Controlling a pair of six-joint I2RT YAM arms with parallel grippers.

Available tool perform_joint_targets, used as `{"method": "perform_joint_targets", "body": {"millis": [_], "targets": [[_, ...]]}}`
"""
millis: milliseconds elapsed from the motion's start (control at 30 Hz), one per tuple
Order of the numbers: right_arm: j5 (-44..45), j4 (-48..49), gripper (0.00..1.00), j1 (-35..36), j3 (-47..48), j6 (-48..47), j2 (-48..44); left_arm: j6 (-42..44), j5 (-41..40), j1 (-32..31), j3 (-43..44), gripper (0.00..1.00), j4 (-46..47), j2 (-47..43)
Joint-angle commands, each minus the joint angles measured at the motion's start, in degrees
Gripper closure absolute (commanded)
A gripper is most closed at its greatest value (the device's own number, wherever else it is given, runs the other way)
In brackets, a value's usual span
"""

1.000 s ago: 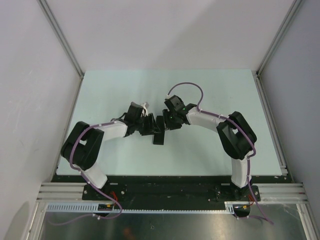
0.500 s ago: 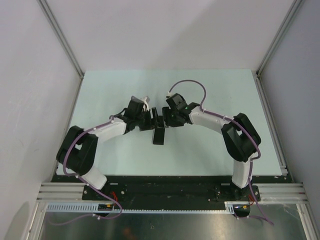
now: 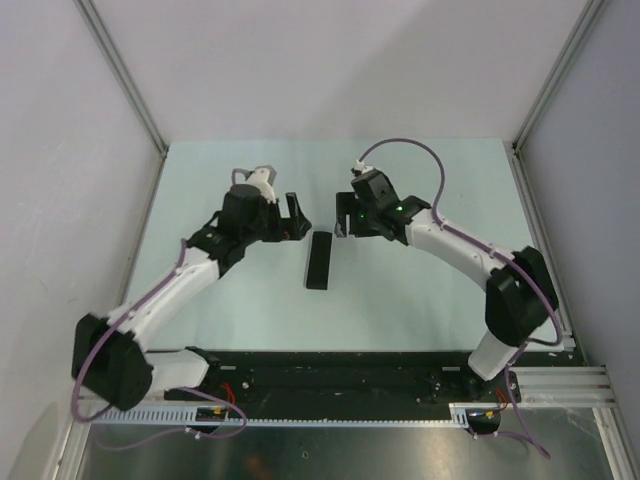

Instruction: Organize the sunglasses

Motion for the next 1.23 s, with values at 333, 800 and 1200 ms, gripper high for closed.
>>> {"method": "perform_joint_targets", "body": {"millis": [333,800,1200], "targets": [[25.44,-10.51,0.00,-2.77,-6.60,1.93,-32.54,9.58,-11.59,0.35,4.43,0.00,-17.87,-25.23],[30.81,-14.74,0.00,-2.86,-7.93,8.70,-49.61,10.99,-13.52,0.35,14.27,0.00,-26.67,-28.32],[29.67,-15.09,0.00,-2.86,-7.93,10.28,-51.72,11.87,-12.82,0.35,17.44,0.00,-28.34,-26.82]]}}
